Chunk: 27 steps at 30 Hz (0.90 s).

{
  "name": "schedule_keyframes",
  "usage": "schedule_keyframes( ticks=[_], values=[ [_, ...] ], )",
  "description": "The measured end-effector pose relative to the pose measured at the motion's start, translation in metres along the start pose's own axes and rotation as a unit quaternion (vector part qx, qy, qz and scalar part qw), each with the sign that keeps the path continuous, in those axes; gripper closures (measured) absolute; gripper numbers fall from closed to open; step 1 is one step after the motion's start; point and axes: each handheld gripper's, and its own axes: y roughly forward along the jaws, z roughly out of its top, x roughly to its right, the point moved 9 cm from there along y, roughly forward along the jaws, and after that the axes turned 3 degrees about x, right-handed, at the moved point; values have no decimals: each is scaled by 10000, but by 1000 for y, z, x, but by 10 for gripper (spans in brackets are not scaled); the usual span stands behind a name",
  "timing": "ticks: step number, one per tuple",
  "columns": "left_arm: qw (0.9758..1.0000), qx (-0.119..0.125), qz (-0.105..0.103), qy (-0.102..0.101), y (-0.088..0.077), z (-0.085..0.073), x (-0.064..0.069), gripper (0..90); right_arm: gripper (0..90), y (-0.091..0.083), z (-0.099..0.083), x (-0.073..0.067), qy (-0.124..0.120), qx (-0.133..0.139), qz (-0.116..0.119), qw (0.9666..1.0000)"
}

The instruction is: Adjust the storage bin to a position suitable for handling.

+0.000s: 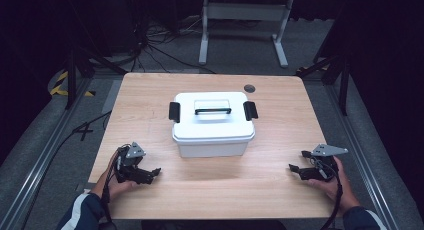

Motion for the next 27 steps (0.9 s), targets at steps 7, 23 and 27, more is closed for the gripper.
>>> schedule_keyframes(
  ticks=[7, 23, 27],
  values=[
    [9997, 23, -148, 169, 0, 0, -2, 2, 207, 0, 0, 1, -12, 15, 47, 10000],
    [9997, -9, -178, 187, -2, -1, -2, 2, 338, -17, 20, -6, -335, -77, 384, 9987],
    [9997, -10, -177, 189, -2, -1, -2, 2, 361, -25, 44, -13, -695, -72, 469, 9964]
  ],
)
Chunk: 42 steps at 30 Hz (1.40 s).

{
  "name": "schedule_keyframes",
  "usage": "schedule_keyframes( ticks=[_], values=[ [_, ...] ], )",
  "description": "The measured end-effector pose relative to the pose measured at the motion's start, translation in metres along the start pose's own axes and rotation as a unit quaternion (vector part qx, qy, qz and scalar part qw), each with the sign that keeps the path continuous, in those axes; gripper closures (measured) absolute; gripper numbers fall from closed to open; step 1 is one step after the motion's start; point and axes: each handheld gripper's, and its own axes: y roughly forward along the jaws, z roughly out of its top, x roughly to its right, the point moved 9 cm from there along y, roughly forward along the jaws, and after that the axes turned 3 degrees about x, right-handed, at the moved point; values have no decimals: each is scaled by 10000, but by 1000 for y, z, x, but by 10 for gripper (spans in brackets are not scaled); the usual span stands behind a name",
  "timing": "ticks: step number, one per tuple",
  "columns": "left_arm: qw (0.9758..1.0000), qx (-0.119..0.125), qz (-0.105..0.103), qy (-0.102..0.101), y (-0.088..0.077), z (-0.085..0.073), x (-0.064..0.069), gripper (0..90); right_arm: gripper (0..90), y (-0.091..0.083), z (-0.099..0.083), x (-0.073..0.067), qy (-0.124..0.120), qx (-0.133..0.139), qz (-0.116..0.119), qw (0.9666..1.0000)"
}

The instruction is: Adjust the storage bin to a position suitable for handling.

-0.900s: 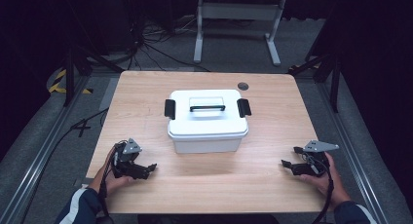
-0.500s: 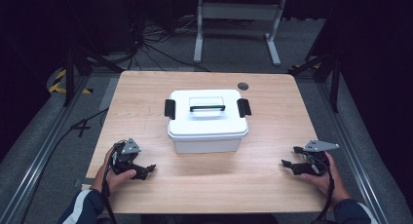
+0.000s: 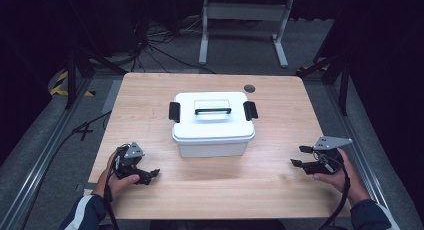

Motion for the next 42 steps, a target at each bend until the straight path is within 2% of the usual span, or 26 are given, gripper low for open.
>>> schedule_keyframes(
  ticks=[2, 6, 9, 10, 14, 15, 16, 17, 18, 21, 32, 39, 42],
  values=[
    [10000, 1, 2, 2, 0, 0, 0, 2, 363, -1, 5, -1, -56, -5, -5, 10000],
    [10000, 1, 0, 1, 0, 0, 0, 2, 376, -7, 29, -6, -353, 28, 30, 9994],
    [10000, 2, 7, 3, 0, 0, 0, 3, 382, -11, 44, -5, -461, 56, 27, 9989],
    [10000, 1, 9, 6, 0, 0, 0, 3, 383, -14, 54, -5, -557, 65, 4, 9984],
    [10000, 1, 20, 2, -1, 0, 0, 5, 394, -19, 72, -7, -763, 60, 19, 9971],
    [10000, 1, 20, 2, -1, 0, 0, 5, 394, -19, 72, -7, -763, 60, 19, 9971],
    [10000, 1, 21, 3, -1, 0, 0, 5, 400, -21, 83, -7, -869, 53, 6, 9962],
    [10000, 1, 21, 3, -1, 0, 0, 5, 400, -21, 83, -7, -869, 53, 6, 9962],
    [10000, -8, 8, -17, -1, -1, 1, 5, 405, -22, 92, -8, -957, 47, 15, 9954],
    [10000, -11, 25, -11, -1, -1, 0, 5, 413, -23, 106, -11, -1047, 55, 54, 9945],
    [10000, -12, 26, -33, -1, -1, 1, 7, 423, -19, 153, -26, -1460, 60, 191, 9891],
    [10000, -13, 25, -31, -1, -1, 1, 7, 422, -4, 181, -37, -1717, 8, 292, 9847],
    [10000, -12, 25, -33, -1, -1, 1, 7, 422, 1, 187, -40, -1775, -16, 314, 9836]
  ],
)
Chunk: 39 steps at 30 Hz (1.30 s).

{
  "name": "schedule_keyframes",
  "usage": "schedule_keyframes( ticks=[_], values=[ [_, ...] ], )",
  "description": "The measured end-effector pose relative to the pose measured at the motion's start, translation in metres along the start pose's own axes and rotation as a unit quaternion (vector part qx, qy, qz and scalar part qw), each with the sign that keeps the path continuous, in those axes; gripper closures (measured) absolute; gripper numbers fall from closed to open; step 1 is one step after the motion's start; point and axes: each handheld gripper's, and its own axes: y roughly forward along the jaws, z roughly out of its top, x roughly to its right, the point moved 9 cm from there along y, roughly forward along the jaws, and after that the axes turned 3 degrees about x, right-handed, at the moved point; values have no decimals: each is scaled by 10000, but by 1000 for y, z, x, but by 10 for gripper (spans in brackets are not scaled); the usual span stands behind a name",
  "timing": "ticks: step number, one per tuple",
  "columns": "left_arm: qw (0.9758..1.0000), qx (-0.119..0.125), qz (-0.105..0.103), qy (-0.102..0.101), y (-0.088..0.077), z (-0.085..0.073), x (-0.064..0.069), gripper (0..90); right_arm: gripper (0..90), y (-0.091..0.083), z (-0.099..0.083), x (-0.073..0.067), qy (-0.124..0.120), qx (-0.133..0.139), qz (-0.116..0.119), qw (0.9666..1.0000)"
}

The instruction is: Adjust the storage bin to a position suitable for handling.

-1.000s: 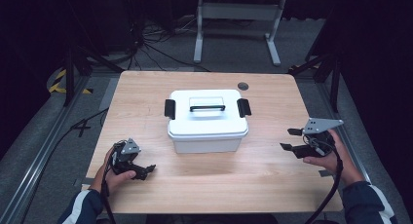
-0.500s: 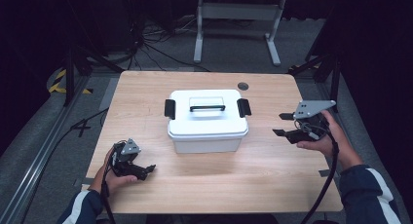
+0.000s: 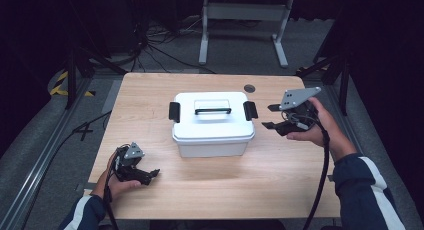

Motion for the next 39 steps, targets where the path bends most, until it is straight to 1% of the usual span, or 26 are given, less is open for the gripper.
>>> schedule_keyframes(
  ticks=[9, 12, 14, 16, 17, 18, 19, 20, 22, 24, 27, 28, 30, 32, 33, 34, 35, 36, 37, 38, 39],
  values=[
    [10000, 1, -10, 12, 0, 0, 0, 7, 428, 22, 29, 1, -302, -129, 107, 9994],
    [10000, -5, -17, -3, 0, 0, 0, 7, 438, 31, 41, 0, -387, -174, 149, 9990],
    [10000, 21, -17, 3, 0, 0, 0, 7, 440, 38, 47, -2, -475, -271, 177, 9983],
    [10000, 24, -28, -21, -1, -1, 1, 9, 439, 44, 53, -4, -503, -305, 197, 9981],
    [10000, 40, 1, 8, -1, -1, 0, 10, 438, 46, 56, -4, -566, -303, 227, 9977],
    [10000, 46, -4, 25, -1, -1, 0, 12, 437, 49, 59, -4, -604, -303, 203, 9975],
    [10000, 43, -19, 13, -1, -1, 1, 13, 437, 52, 62, -5, -600, -318, 222, 9974],
    [10000, 48, -18, 17, -1, -1, 1, 14, 439, 54, 65, -6, -643, -308, 246, 9971],
    [10000, 46, -19, 17, -1, -1, 1, 14, 440, 60, 70, -8, -717, -378, 263, 9964],
    [10000, 47, -19, 18, -1, -1, 1, 14, 446, 67, 76, -12, -806, -435, 337, 9952],
    [10000, 47, -18, 18, -1, -1, 1, 14, 451, 73, 79, -15, -851, -489, 400, 9944],
    [10000, 48, -20, 23, -1, -1, 1, 14, 457, 75, 80, -14, -898, -531, 368, 9939],
    [10000, 50, -20, 27, -1, -2, 1, 14, 471, 79, 82, -15, -923, -580, 418, 9932],
    [10000, 43, -14, 64, -2, -2, 0, 14, 484, 82, 84, -15, -988, -630, 424, 9922],
    [10000, 46, -14, 59, -2, -2, 0, 14, 495, 83, 84, -16, -979, -668, 433, 9920],
    [10000, 46, -14, 59, -2, -2, 0, 14, 508, 84, 85, -16, -1039, -689, 444, 9912],
    [10000, 45, -15, 59, -2, -2, 0, 14, 508, 84, 85, -16, -1039, -689, 444, 9912],
    [10000, 45, -14, 60, -2, -1, 0, 14, 518, 87, 87, -16, -1113, -710, 440, 9903],
    [10000, 46, -13, 61, -2, -1, 0, 14, 533, 88, 87, -16, -1133, -748, 454, 9897],
    [10000, 45, -14, 60, -2, -2, 0, 14, 557, 92, 87, -17, -1219, -831, 474, 9879],
    [10000, 46, -14, 59, -2, -2, 0, 14, 567, 94, 87, -17, -1210, -864, 481, 9877]
  ],
)
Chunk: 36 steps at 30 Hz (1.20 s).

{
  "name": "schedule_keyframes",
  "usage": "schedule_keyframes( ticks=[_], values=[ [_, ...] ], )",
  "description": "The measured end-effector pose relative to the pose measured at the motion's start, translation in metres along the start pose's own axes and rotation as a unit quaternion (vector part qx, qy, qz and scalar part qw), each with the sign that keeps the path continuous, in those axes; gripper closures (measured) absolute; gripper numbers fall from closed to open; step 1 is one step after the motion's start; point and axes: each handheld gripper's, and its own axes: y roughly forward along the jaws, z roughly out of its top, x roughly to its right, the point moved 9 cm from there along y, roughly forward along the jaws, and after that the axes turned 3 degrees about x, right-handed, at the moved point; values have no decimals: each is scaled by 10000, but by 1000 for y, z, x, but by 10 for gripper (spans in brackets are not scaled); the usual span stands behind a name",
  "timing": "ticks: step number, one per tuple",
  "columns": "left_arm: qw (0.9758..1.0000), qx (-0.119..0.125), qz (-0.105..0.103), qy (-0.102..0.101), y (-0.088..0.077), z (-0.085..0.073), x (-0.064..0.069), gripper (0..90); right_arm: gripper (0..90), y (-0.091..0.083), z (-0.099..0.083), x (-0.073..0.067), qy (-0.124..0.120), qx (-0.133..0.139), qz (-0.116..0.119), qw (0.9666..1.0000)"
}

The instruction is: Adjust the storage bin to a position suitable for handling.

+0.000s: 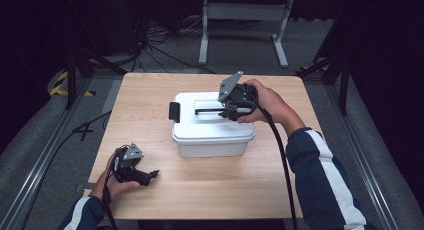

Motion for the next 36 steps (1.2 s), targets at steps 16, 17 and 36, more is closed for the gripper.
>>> schedule_keyframes(
  ticks=[16, 17, 36],
  values=[
    [10000, 3, -8, -35, 0, 0, 1, 14, 816, 21, 12, -4, -212, -182, 177, 9995],
    [10000, 3, -8, -35, 0, 0, 1, 14, 816, 21, 12, -4, -212, -182, 177, 9995],
    [10000, 4, -6, -32, 0, 0, 1, 14, 843, 20, 19, -3, -272, -172, 177, 9993]
  ],
)
